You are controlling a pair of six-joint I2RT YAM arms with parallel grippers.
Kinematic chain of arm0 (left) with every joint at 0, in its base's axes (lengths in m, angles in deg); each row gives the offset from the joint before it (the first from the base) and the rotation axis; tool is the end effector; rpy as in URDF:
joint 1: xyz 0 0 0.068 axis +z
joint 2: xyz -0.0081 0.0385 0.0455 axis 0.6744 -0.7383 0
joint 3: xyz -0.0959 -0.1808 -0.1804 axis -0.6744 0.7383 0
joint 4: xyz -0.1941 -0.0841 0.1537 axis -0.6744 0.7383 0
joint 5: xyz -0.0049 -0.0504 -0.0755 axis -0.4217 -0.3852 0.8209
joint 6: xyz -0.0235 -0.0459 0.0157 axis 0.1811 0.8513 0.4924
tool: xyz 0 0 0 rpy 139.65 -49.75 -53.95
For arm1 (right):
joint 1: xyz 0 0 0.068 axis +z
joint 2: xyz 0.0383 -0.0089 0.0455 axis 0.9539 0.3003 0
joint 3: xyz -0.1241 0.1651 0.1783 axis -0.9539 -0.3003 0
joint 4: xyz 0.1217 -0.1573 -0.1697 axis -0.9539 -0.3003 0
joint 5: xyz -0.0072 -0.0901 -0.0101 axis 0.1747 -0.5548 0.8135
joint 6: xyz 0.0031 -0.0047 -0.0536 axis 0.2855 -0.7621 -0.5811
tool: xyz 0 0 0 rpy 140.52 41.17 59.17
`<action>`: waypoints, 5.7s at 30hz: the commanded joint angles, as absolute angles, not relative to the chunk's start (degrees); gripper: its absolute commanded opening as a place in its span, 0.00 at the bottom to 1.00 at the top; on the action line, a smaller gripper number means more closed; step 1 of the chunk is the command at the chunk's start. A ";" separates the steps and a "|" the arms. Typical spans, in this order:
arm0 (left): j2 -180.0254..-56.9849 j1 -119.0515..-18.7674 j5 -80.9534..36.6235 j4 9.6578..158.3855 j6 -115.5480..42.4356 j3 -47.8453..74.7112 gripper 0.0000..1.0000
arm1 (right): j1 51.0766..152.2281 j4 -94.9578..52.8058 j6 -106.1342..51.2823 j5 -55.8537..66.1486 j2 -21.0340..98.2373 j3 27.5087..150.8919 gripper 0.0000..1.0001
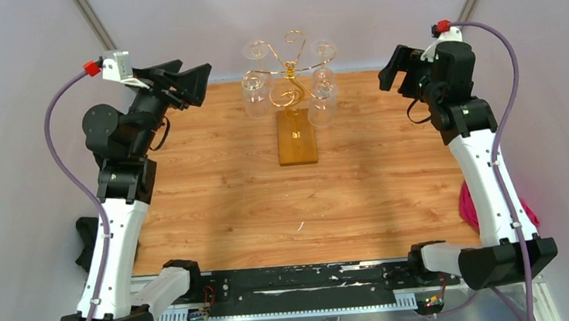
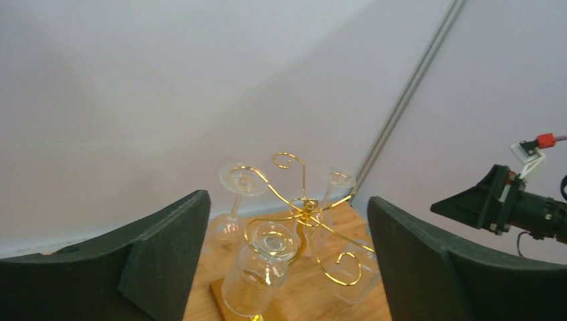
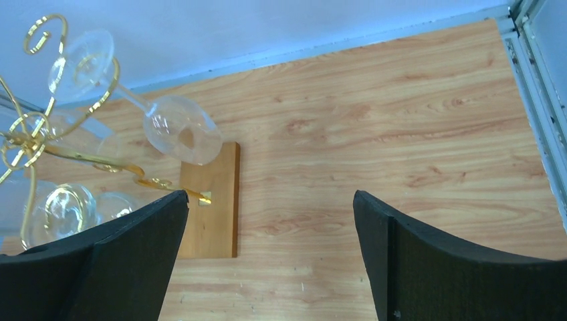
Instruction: Turn the mug right side up
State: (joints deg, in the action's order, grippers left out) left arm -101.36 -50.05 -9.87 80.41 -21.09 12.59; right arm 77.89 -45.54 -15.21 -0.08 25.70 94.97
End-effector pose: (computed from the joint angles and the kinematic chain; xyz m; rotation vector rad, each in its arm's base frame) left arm 0.1998 -0.0394 0.4960 0.1094 1.2668 -0.7412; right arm 0.2526 0.0252 0.4506 0.1824 1.7807 0.3440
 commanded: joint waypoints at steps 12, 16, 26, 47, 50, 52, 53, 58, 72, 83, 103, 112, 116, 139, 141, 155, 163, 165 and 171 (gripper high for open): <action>-95.56 -50.22 -18.42 97.84 -13.01 21.36 1.00 | 76.83 -36.26 -0.40 24.65 23.80 89.70 0.83; -93.72 -50.23 -15.81 91.71 -10.24 28.71 1.00 | 76.33 -27.53 4.87 29.89 21.93 83.14 0.82; -93.71 -50.23 -18.93 96.85 -14.38 26.65 1.00 | 76.22 -6.67 19.71 41.64 27.96 79.06 0.70; -92.99 -50.23 -22.52 101.36 -17.98 25.73 1.00 | 79.38 -11.61 14.66 44.17 36.74 82.58 0.61; -93.46 -50.23 -22.63 101.39 -18.08 25.67 1.00 | 79.42 -10.89 14.79 44.18 36.95 82.25 0.61; -93.58 -50.23 -22.69 101.38 -17.97 25.86 1.00 | 79.47 -10.28 15.27 44.37 37.25 82.52 0.60; -93.61 -50.23 -22.66 101.29 -17.92 26.02 1.00 | 79.56 -10.09 15.59 44.62 37.49 82.74 0.59; -93.89 -50.21 -22.24 100.63 -17.27 26.85 1.00 | 79.80 -9.37 16.96 45.14 37.28 83.42 0.56; -93.38 -50.23 -21.90 99.75 -16.52 27.85 1.00 | 81.02 -10.62 17.83 44.79 35.93 85.01 0.42; -93.09 -50.23 -22.12 99.66 -16.55 28.13 1.00 | 81.84 -11.45 18.45 44.68 36.48 86.12 0.25; -92.92 -50.22 -22.42 99.85 -16.52 28.36 1.00 | 81.88 -10.98 27.83 43.84 37.11 84.57 0.00; -93.02 -50.23 -22.33 99.60 -16.44 28.86 1.00 | 81.85 -9.68 29.84 43.20 35.13 83.82 0.00; -93.11 -50.19 -22.24 99.43 -16.38 29.00 0.99 | 81.84 -8.63 31.12 43.22 34.82 83.55 0.00; -94.21 -50.23 -21.78 98.62 -15.62 28.91 0.99 | 82.51 -4.97 34.44 47.12 34.58 84.33 0.00; -94.17 -50.23 -21.78 98.75 -15.62 28.91 0.99 | 82.99 -4.92 34.40 47.29 34.92 84.62 0.00; -93.74 -50.19 -22.26 99.28 -16.19 29.39 0.99 | 85.88 -3.86 33.95 46.25 39.25 86.94 0.00; -93.52 -50.23 -22.94 99.66 -17.07 29.48 0.99 | 86.02 -3.08 33.87 45.95 40.84 88.36 0.00; -93.56 -50.23 -22.93 99.62 -16.98 29.57 0.99 | 86.15 -3.33 33.63 45.73 40.99 88.96 0.00; -93.60 -50.23 -22.59 99.22 -16.79 29.97 0.99 | 86.17 -5.60 31.97 44.81 41.93 91.60 0.00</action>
State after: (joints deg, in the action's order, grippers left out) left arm -94.15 -50.05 -22.15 99.93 -16.26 29.16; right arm 85.32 -7.12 32.85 44.23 41.97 87.30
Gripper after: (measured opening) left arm 0.989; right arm 0.108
